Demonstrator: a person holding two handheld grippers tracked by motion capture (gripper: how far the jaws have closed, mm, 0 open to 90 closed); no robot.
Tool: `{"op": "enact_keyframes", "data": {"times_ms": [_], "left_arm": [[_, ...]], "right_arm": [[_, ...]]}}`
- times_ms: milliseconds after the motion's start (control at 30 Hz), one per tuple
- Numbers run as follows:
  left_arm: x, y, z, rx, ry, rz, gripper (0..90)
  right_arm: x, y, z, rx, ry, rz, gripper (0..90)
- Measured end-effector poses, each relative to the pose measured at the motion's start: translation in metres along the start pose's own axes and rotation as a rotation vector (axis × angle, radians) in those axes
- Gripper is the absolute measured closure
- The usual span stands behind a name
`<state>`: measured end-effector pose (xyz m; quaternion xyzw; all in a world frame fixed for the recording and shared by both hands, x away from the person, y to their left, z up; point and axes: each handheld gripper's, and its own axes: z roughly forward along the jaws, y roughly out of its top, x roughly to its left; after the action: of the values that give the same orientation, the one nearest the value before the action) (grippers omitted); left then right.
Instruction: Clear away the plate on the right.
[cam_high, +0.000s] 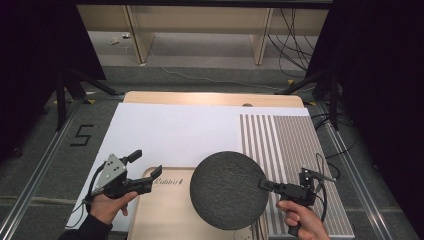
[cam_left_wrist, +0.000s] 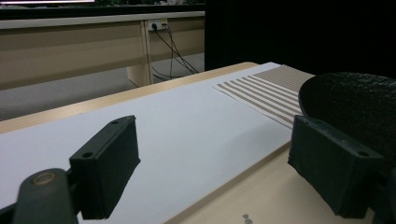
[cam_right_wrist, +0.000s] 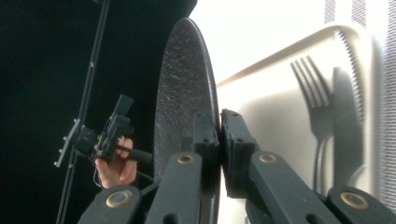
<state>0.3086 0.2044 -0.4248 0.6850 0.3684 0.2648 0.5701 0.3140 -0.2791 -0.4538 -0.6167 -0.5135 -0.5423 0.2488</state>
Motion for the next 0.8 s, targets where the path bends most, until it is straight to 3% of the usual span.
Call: {"op": "enact_keyframes", "data": {"times_ms": [433,800], "left_arm": [[0.001,0.0,0.0,0.0,0.002,0.0,15.7],[0.0,0.0,0.0,-0.001,0.0,0.0,15.7]], "right_arm": [[0.007,-0.006,0.028,0.077,-0.007,-0.026,85.9],[0.009,-0.01,0.047,0.132,-0.047,-0.054,85.7]]}}
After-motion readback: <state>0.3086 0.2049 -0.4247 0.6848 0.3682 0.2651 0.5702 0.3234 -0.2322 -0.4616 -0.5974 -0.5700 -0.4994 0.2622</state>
